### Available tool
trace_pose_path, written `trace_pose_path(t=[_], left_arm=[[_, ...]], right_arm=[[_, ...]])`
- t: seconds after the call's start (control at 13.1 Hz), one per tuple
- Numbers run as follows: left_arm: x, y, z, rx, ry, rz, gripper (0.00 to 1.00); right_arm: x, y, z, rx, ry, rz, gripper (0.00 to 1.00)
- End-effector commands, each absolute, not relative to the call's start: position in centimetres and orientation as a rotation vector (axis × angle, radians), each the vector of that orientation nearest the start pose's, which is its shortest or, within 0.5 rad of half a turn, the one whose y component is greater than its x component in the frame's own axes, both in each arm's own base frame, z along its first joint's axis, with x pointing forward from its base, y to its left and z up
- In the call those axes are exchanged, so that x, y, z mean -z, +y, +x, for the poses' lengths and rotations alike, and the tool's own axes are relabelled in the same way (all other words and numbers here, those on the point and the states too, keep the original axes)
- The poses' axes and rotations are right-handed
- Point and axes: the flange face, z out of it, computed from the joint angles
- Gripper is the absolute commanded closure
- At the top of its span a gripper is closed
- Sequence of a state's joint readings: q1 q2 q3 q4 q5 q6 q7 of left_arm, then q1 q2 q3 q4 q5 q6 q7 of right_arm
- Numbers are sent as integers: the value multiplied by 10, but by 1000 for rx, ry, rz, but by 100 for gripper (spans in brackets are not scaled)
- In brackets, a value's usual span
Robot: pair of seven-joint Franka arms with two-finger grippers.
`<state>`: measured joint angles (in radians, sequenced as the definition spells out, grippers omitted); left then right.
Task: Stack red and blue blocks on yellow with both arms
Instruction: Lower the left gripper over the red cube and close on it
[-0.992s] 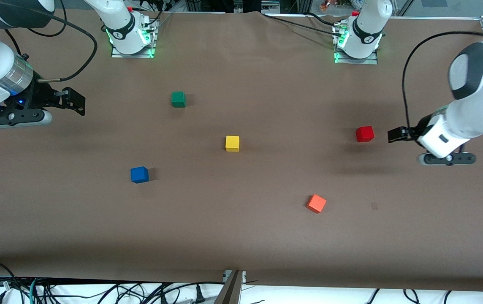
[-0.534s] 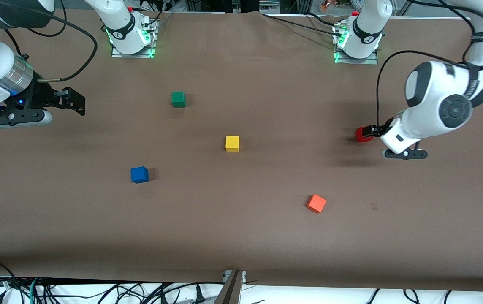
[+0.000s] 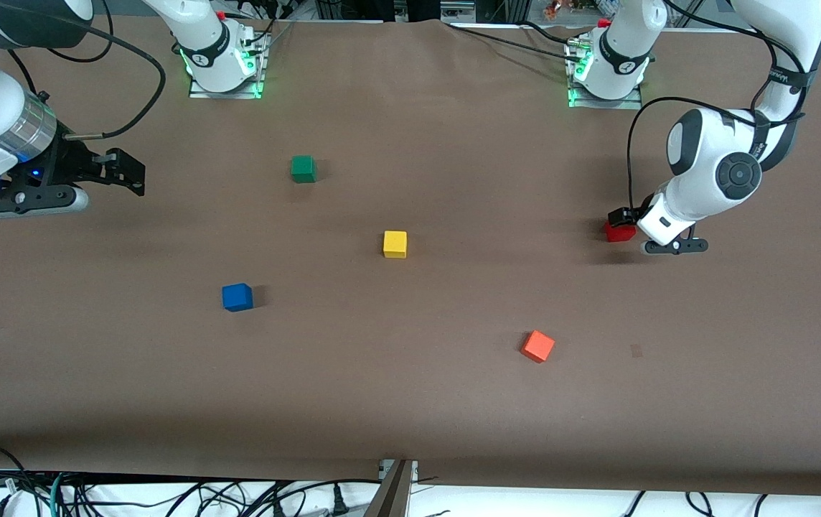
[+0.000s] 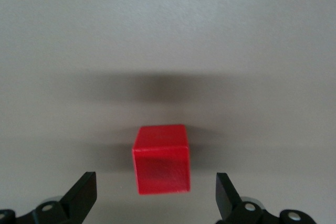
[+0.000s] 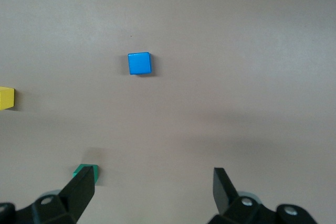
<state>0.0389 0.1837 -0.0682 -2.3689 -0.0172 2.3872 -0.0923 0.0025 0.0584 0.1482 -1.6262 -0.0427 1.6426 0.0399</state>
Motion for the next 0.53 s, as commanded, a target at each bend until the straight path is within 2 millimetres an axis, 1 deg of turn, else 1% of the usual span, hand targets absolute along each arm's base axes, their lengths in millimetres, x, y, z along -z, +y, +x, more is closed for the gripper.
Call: trace_pose_path(t=[0.0,0.15,0.46], left_arm=[[-227,-13,475,-195,-119,-3152,0],[-215,-14,465,-172,-141,-3156,0],[-204,-20,466,-158,-145,-3156,0]], right_arm=[[-574,78,570,-77,-158,-3171,0],[-575,78,569,-72,-158,-3172,0],[-575,79,569,-72,-161,-3172,0]])
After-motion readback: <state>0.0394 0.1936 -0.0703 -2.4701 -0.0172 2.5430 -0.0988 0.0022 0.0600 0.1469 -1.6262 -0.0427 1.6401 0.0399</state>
